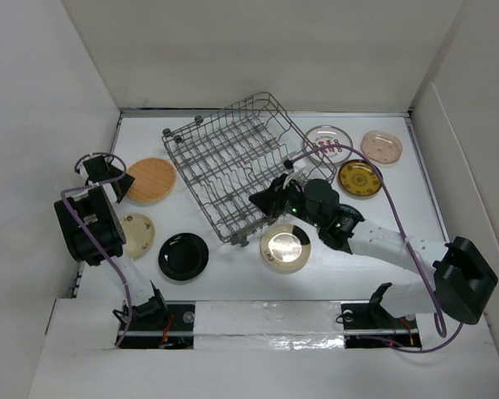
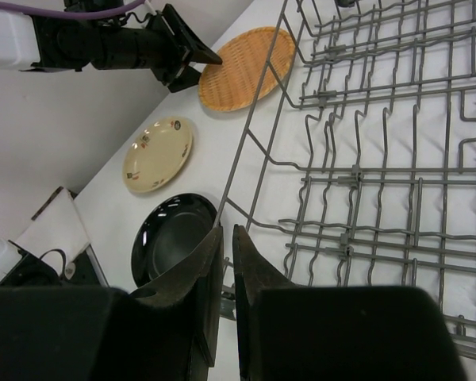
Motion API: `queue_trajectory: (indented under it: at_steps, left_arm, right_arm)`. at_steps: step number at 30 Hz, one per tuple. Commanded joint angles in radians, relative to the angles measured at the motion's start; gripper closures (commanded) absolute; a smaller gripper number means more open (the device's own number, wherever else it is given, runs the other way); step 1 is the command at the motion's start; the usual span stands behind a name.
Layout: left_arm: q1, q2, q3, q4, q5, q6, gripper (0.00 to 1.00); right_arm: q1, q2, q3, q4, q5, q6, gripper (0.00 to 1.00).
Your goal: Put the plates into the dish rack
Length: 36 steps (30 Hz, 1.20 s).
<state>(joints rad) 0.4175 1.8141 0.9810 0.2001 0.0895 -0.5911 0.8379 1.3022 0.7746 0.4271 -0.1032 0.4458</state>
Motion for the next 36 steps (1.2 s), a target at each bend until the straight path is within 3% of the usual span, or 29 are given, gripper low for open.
queue_trajectory:
  at_steps: [1, 3, 4, 7, 21, 30, 36]
  left_arm:
    - [0.010, 0.017, 0.008, -0.018, 0.053, 0.007, 0.57]
    - [0.010, 0.014, 0.002, -0.016, 0.052, 0.007, 0.67]
    - [0.010, 0.010, 0.001, -0.016, 0.052, 0.004, 0.82]
    - [0.010, -0.004, -0.001, -0.031, 0.029, 0.007, 1.00]
    - [0.010, -0.263, -0.107, -0.024, -0.080, 0.007, 1.00]
    - [0.010, -0.571, -0.169, 0.018, -0.197, 0.050, 1.00]
    - [-0.026, -0.739, -0.180, 0.075, -0.206, 0.092, 1.00]
  right_arm:
    - [-0.006, 0.003, 0.006, 0.048, 0.000, -0.006, 0.85]
    - [-0.006, 0.008, 0.009, 0.044, 0.008, -0.006, 0.85]
    - [-0.006, 0.009, 0.020, 0.024, 0.000, -0.009, 0.85]
    - [-0.006, -0.004, 0.008, 0.047, 0.006, -0.009, 0.85]
    - [0.003, -0.024, 0.011, 0.027, 0.007, -0.009, 0.86]
    - [0.012, -0.023, 0.018, 0.018, -0.009, -0.012, 0.86]
    - [0.012, -0.003, 0.029, 0.025, -0.041, -0.022, 0.78]
